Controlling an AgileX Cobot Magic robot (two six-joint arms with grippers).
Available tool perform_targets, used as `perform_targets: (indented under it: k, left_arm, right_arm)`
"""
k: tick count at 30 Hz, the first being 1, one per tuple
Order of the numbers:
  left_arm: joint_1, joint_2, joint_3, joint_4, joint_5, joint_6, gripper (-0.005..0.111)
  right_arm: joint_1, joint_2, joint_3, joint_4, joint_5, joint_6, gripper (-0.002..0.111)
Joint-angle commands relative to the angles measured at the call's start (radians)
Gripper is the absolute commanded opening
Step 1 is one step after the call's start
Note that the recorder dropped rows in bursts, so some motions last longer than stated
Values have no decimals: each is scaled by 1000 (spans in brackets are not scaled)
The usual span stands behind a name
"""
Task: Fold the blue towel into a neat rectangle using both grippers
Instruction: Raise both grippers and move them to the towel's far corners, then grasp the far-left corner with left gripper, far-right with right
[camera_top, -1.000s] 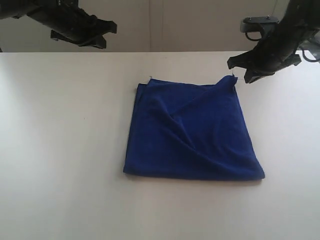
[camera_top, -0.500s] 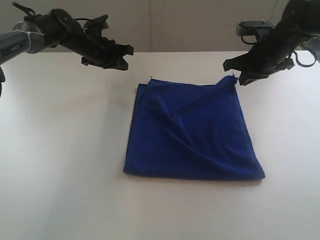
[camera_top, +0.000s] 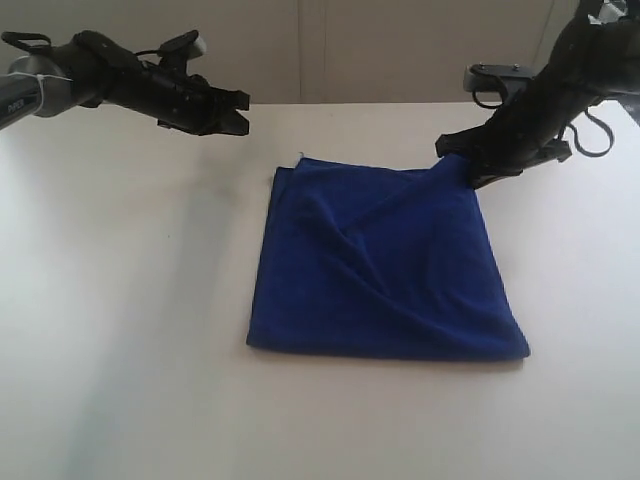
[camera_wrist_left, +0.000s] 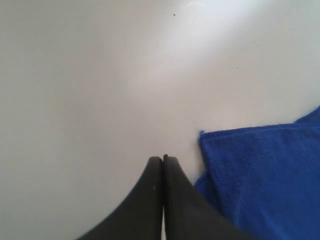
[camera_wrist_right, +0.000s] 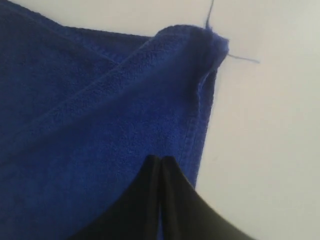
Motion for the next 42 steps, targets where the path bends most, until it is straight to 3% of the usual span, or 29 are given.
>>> perform_targets:
  k: [1, 5, 7, 15, 19, 23, 37, 42]
  left_arm:
    - [24, -6, -6, -14, 51, 8, 0]
    - [31, -6, -6, -16, 147, 19, 0]
    - [20, -6, -6, -52, 206, 108, 0]
    - [-1, 37, -6, -73, 228, 171, 0]
    - [-1, 75, -6, -212, 334, 329, 0]
    - [-1, 81, -6, -333, 353, 433, 0]
    - [-25, 147, -6, -283, 323, 412, 0]
    - [-28, 151, -6, -153, 296, 342, 0]
  right_arm:
    - [11, 28, -2, 109, 10, -110, 0]
    - [58, 30, -2, 117, 7, -148, 0]
    - [64, 30, -2, 117, 1, -148, 0]
    - [64, 30, -2, 117, -2, -148, 0]
    - [64, 30, -2, 117, -2, -148, 0]
    - [64, 30, -2, 117, -2, -148, 0]
    - [64, 30, -2, 117, -5, -152, 0]
    - [64, 30, -2, 117, -5, -152, 0]
